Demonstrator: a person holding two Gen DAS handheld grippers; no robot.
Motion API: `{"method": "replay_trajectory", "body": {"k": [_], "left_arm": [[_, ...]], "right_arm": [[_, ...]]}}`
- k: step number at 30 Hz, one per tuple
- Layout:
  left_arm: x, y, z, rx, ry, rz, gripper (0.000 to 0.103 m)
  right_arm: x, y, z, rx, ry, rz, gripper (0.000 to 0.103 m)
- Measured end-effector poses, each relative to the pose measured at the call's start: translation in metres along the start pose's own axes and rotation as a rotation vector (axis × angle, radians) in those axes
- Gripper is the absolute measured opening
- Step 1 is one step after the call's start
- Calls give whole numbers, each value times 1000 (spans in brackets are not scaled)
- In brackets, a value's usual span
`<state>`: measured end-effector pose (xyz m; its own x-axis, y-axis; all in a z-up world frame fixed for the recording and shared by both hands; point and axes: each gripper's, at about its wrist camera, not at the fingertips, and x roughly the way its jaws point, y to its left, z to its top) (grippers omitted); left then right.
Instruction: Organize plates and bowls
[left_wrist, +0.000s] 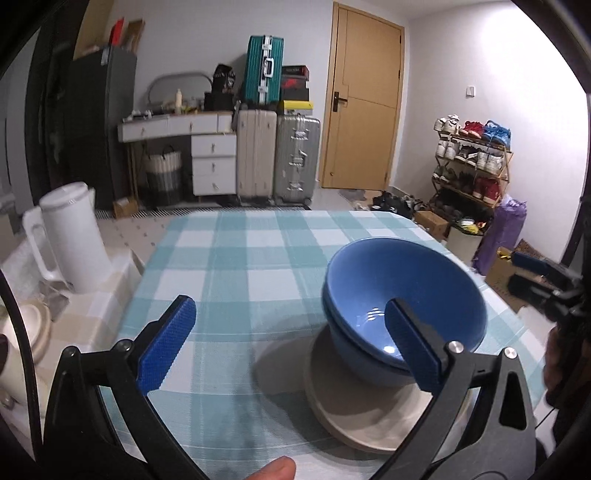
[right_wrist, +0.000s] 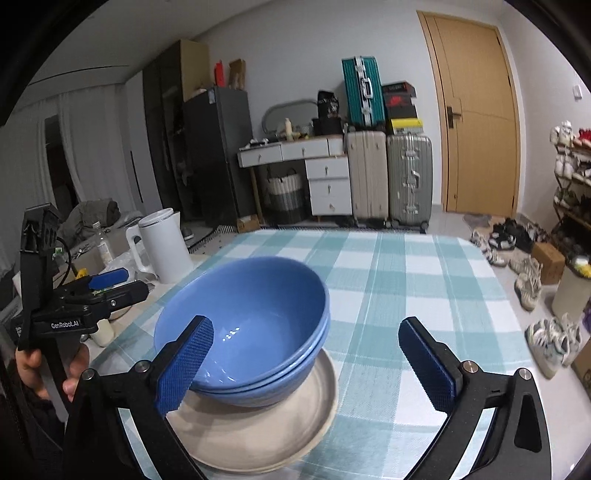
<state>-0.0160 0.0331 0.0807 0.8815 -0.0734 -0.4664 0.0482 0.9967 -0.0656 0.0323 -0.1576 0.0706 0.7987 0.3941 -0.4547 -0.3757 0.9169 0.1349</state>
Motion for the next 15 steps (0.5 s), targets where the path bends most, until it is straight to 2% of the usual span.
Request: {"method": "replay_trajectory", "body": {"k": [6,11,15], "left_arm": [[-14,11,-8,-32,-9,-5,102],[-18,12,-20,25,-20,46,102],[-17,11,-32,50,-39,46,102]], "right_arm": [[-20,-8,-13,-12,-42,31,102],[-30,-12,-27,-23,-70,45,102],[-35,-16,-37,-24,-87,53,102]]}}
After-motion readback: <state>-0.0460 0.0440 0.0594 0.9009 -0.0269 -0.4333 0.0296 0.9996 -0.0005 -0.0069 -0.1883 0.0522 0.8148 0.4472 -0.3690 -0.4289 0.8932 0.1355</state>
